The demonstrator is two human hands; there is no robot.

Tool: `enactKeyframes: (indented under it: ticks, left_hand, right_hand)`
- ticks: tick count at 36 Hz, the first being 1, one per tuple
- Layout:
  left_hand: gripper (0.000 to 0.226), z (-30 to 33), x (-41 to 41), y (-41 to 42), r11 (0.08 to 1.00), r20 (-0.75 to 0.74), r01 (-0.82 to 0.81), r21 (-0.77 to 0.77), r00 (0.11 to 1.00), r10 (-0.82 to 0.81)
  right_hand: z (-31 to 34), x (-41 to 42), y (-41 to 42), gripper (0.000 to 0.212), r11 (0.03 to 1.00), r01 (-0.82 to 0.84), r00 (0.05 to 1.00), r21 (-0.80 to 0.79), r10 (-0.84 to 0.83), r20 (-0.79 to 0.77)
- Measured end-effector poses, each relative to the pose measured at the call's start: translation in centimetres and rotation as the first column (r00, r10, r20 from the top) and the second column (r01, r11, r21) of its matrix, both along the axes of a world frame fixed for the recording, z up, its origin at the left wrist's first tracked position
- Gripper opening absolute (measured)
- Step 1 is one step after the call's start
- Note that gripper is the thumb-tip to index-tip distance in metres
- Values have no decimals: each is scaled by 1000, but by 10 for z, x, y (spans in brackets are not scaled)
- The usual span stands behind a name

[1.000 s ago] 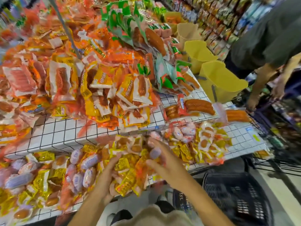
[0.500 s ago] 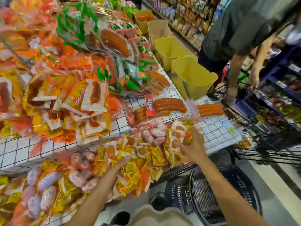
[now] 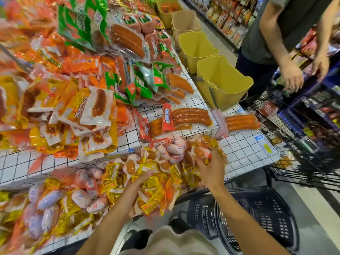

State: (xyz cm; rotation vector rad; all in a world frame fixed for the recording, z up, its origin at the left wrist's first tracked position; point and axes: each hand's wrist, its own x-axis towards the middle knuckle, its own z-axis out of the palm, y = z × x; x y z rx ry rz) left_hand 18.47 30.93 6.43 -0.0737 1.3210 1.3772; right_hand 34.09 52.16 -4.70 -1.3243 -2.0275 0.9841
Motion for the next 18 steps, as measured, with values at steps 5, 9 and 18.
enactKeyframes:
  ticks: [5, 9, 18]
  left_hand:
    - [31, -9, -6, 2, 999, 57, -21, 28, 998, 19]
    - [41, -17, -11, 1, 997, 78, 27, 76, 996, -33]
    - [77, -21, -29, 7, 979, 33, 181, 97, 982, -185]
  right_hand:
    - [19, 15, 7, 26, 973, 125, 966, -193, -164, -202]
    - [34, 25, 15, 22, 897, 269, 892, -351, -369, -259]
    - [65, 46, 12, 23, 792, 386, 667, -473, -594, -450]
